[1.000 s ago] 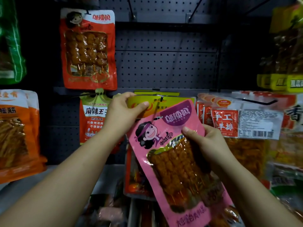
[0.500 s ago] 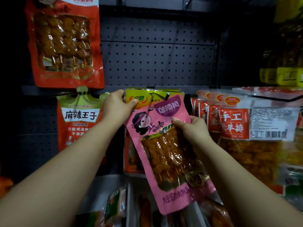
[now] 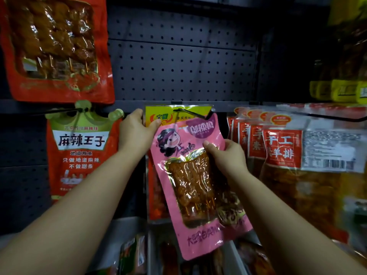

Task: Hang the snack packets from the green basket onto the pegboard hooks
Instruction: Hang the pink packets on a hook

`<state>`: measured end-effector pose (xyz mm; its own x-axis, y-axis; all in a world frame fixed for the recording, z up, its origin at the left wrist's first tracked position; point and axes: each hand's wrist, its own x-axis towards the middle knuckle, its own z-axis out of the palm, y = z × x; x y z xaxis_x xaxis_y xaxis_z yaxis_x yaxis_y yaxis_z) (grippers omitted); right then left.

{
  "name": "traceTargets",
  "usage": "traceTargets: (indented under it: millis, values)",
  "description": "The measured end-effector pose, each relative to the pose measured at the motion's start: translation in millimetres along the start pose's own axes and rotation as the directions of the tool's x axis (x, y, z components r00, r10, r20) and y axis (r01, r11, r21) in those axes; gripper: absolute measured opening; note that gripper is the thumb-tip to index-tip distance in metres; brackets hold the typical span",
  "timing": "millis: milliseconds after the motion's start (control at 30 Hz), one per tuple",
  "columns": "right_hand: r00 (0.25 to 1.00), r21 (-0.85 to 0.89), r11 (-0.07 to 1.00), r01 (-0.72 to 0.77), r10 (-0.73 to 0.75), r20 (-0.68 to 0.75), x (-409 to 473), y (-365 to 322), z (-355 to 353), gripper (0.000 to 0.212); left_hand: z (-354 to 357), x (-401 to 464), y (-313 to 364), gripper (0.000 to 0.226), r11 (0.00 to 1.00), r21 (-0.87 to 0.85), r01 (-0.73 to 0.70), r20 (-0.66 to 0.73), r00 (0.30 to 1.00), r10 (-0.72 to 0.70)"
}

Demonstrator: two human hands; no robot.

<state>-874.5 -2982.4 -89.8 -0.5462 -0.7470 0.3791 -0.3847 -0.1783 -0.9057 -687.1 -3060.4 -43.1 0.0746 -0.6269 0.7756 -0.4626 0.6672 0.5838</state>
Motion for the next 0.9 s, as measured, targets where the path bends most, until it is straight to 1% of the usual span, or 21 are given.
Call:
traceTargets:
  millis: [67, 100, 200, 267, 333, 367, 400, 467, 500, 533, 567, 600, 667, 700, 733, 767, 800, 867, 900]
  values:
    - [0.997, -0.045, 0.997, 0.057, -0.060, -0.049, -14.9, 7.4, 0.3, 0.027, 0.5, -12.2, -2.9, 0.017, 0.998, -0.055, 0.039, 0.019, 0.999, -0.038]
    - [0.995, -0.053, 0.996, 0.078, -0.081, -0.061, -22.9, 10.8, -0.4, 0.027, 1.0, -19.6, -5.3, 0.020, 0.994, -0.080, 0.076, 0.034, 0.997, -0.073]
    - [0.995, 0.040, 0.995, 0.094, -0.093, -0.029, -48.7, 19.7, -6.4, 0.024, -2.2, -51.5, -13.0, 0.045, 0.973, -0.134, 0.188, 0.093, 0.980, -0.176]
    - [0.997, 0.091, 0.993, 0.074, -0.075, 0.009, -66.1, 23.2, -12.7, 0.013, -9.5, -78.6, -13.8, 0.063, 0.963, -0.139, 0.232, 0.115, 0.969, -0.217]
    - [0.998, 0.163, 0.986, 0.039, -0.048, 0.051, -82.9, 25.4, -19.9, 0.006, -20.4, -107.2, -9.5, 0.073, 0.970, -0.100, 0.220, 0.114, 0.971, -0.208]
    - [0.996, 0.219, 0.976, 0.009, -0.028, 0.082, -91.1, 25.5, -23.8, 0.005, -25.8, -121.1, -4.1, 0.080, 0.966, -0.124, 0.228, 0.138, 0.968, -0.211]
    - [0.994, 0.280, 0.960, -0.026, -0.006, 0.112, -99.4, 25.1, -28.3, 0.007, -31.6, -134.2, 4.5, 0.088, 0.947, -0.178, 0.268, 0.183, 0.954, -0.235]
    - [0.986, 0.399, 0.912, -0.098, 0.035, 0.162, -115.7, 23.7, -38.2, 0.011, -41.1, -154.8, 23.0, 0.103, 0.874, -0.291, 0.388, 0.252, 0.913, -0.322]
    - [0.981, 0.453, 0.882, -0.131, 0.050, 0.187, -123.8, 22.5, -43.4, 0.011, -45.0, -162.1, 29.0, 0.102, 0.840, -0.329, 0.432, 0.245, 0.898, -0.366]
    - [0.975, 0.501, 0.850, -0.161, 0.057, 0.217, -131.9, 21.3, -49.4, 0.013, -50.1, -168.4, 35.4, 0.097, 0.809, -0.360, 0.465, 0.221, 0.885, -0.410]
    - [0.967, 0.544, 0.818, -0.186, 0.053, 0.250, -140.0, 19.6, -55.6, 0.016, -56.9, -173.5, 42.0, 0.089, 0.772, -0.398, 0.496, 0.204, 0.868, -0.453]
    - [0.958, 0.578, 0.790, -0.204, 0.039, 0.285, -147.5, 17.1, -62.1, 0.019, -64.6, -178.2, 49.4, 0.080, 0.720, -0.453, 0.525, 0.217, 0.849, -0.482]
    - [0.935, 0.597, 0.770, -0.225, -0.002, 0.354, -160.8, 9.4, -74.1, 0.020, -79.7, -186.8, 65.8, 0.051, 0.599, -0.576, 0.557, 0.319, 0.827, -0.462]
    - [0.924, 0.589, 0.778, -0.220, -0.027, 0.381, -166.5, 5.0, -79.3, 0.020, -86.5, -191.4, 75.4, 0.034, 0.561, -0.618, 0.551, 0.346, 0.831, -0.435]
    - [0.915, 0.579, 0.790, -0.202, -0.059, 0.400, -171.2, -0.7, -85.1, 0.020, -93.2, -195.0, 85.3, 0.023, 0.555, -0.645, 0.525, 0.332, 0.847, -0.416]
    - [0.906, 0.569, 0.804, -0.171, -0.098, 0.411, -174.9, -8.0, -90.1, 0.019, -99.3, -196.6, 94.9, 0.015, 0.568, -0.665, 0.484, 0.287, 0.869, -0.404]
    - [0.899, 0.556, 0.822, -0.121, -0.147, 0.413, -177.5, -16.7, -95.7, 0.017, -105.9, -196.4, 103.9, 0.009, 0.601, -0.675, 0.427, 0.219, 0.895, -0.389]
    - [0.880, 0.531, 0.847, 0.011, -0.260, 0.397, -179.2, -38.5, -105.2, 0.014, -120.1, -191.8, 120.5, 0.009, 0.680, -0.666, 0.307, 0.095, 0.939, -0.331]
    - [0.868, 0.539, 0.839, 0.073, -0.319, 0.379, -177.6, -51.0, -108.6, 0.013, -127.4, -187.1, 128.6, 0.009, 0.704, -0.659, 0.264, 0.057, 0.951, -0.304]
